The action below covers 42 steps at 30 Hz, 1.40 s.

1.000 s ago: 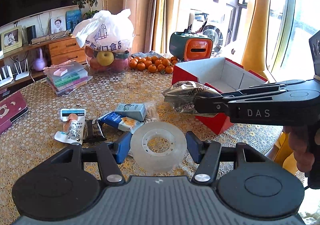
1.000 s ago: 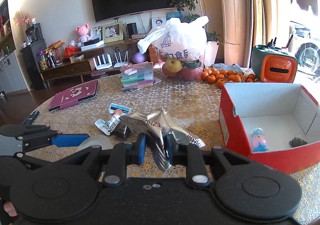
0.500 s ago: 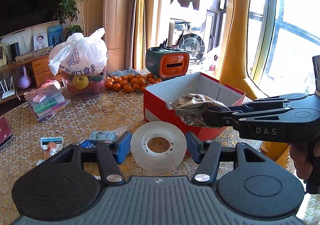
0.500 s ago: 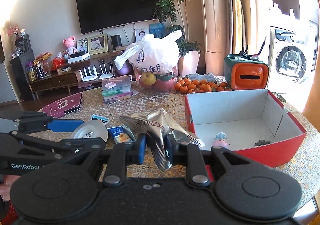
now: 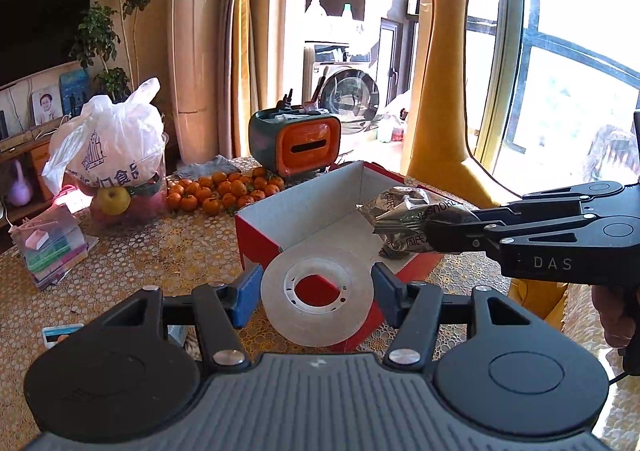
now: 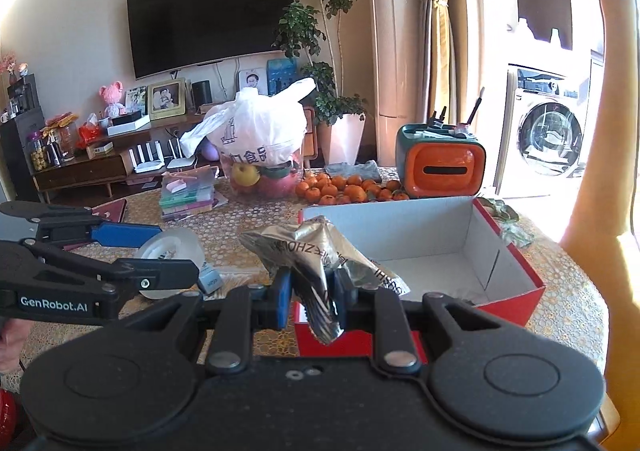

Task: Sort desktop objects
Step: 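Carry the foil bag and tape roll over the red shoebox with both tools, then lower the foil bag with the right tool while the left tool lowers the tape roll into the box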

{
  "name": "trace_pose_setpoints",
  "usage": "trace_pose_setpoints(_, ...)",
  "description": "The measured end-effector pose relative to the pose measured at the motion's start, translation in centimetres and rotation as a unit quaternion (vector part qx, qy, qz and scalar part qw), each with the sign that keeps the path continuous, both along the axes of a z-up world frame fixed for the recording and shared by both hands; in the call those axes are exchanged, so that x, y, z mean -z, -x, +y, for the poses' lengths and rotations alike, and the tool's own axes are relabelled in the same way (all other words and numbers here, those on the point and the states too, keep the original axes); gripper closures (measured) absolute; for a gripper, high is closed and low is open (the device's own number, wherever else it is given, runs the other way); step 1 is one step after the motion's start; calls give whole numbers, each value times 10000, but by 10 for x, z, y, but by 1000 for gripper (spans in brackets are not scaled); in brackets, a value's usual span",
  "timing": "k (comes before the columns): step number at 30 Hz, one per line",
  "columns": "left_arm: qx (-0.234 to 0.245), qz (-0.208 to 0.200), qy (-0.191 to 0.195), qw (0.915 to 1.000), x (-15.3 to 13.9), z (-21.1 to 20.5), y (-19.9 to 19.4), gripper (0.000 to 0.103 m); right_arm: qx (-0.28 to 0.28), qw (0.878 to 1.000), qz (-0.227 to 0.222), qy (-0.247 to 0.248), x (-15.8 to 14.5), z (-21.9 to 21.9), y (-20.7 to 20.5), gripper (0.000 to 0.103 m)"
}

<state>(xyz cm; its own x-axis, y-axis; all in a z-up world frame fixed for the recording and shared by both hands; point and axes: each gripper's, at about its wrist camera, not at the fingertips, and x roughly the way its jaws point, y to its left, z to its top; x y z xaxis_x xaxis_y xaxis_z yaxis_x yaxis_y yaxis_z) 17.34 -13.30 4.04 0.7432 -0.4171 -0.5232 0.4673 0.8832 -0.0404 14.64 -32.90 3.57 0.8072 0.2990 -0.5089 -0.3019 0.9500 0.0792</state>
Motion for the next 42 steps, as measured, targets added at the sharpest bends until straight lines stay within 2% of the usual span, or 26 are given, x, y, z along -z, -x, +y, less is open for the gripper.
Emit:
trace_pose_setpoints(10,244,41,-180,9995,5,-39,-33,45,184,9998,84,76,8,-34,-24,82)
trace_pose_setpoints(18,388,121,-396,9984,17,-62,-74,45,278,9993,217,136,22,-53,-53,82)
trace_pose_setpoints(30,355,581,-629,9957,41,-90,-147,45,325,9974,475,436,48,-61,-104,82)
trace_pose_setpoints(39,480,885,-877,9910,67,-116,-177,45,434,9941,747,654,65,-71,-150,82)
trace_pose_setpoints(42,564,953,-1010,9887,74,-126,-183,45,476,9935,856,575,68,-76,-165,81)
